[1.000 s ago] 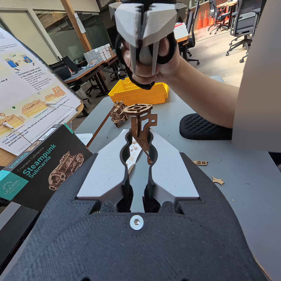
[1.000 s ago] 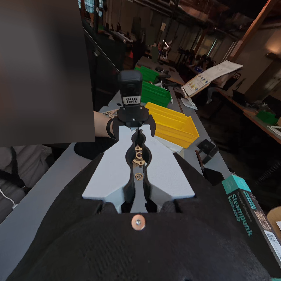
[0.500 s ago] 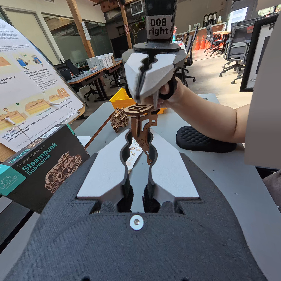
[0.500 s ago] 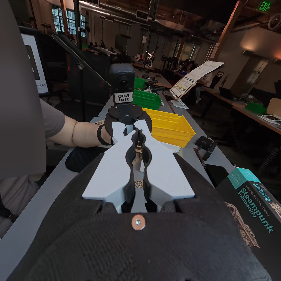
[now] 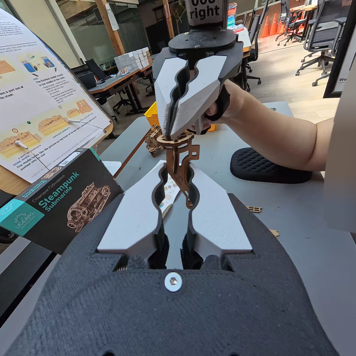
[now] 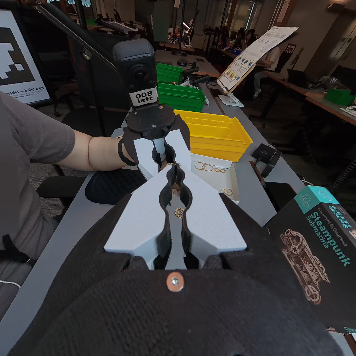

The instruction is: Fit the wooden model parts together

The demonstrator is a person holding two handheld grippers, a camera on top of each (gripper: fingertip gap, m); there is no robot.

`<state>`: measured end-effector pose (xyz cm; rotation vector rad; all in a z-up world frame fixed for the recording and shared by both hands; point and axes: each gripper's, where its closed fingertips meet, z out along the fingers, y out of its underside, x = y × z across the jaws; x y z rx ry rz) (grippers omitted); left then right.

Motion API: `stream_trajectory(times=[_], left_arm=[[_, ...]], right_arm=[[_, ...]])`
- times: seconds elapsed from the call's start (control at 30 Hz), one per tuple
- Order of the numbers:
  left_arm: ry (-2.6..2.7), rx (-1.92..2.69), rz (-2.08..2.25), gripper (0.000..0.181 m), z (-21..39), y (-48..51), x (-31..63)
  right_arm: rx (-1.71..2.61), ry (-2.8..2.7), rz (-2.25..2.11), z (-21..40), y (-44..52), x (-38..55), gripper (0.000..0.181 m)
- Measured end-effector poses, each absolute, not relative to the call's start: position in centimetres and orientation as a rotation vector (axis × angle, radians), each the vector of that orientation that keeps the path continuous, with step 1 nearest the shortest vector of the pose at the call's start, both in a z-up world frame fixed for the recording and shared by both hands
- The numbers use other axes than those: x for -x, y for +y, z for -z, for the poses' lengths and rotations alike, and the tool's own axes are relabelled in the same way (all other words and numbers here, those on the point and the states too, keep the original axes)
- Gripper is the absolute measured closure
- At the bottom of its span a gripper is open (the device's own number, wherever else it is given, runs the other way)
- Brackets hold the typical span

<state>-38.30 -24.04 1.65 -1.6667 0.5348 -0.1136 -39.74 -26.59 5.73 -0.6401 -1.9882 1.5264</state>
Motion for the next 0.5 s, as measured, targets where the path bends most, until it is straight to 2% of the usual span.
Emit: stream_trajectory(times=[0.17,0.27,0.4,0.5], left_arm=[[0.534,1.671,0.151,0.163,-1.6,-24.2,38.2],[0.491,1.636,0.368,0.163,-2.5,-24.7,37.4],[0.415,1.605,0.644,0.163,-3.2,-25.3,37.1],[0.366,1.573,0.82,0.164,-3.7,-25.7,37.0]], right_arm=[[0.645,-1.975,-1.467,-5.7,-26.3,39.9,0.181],[0.404,-1.794,-1.562,-9.3,-26.3,37.9,0.181],[0.195,-1.789,-1.371,-8.4,-26.4,36.8,0.139],[0.089,-1.762,-1.078,-7.3,-26.2,37.3,0.147]])
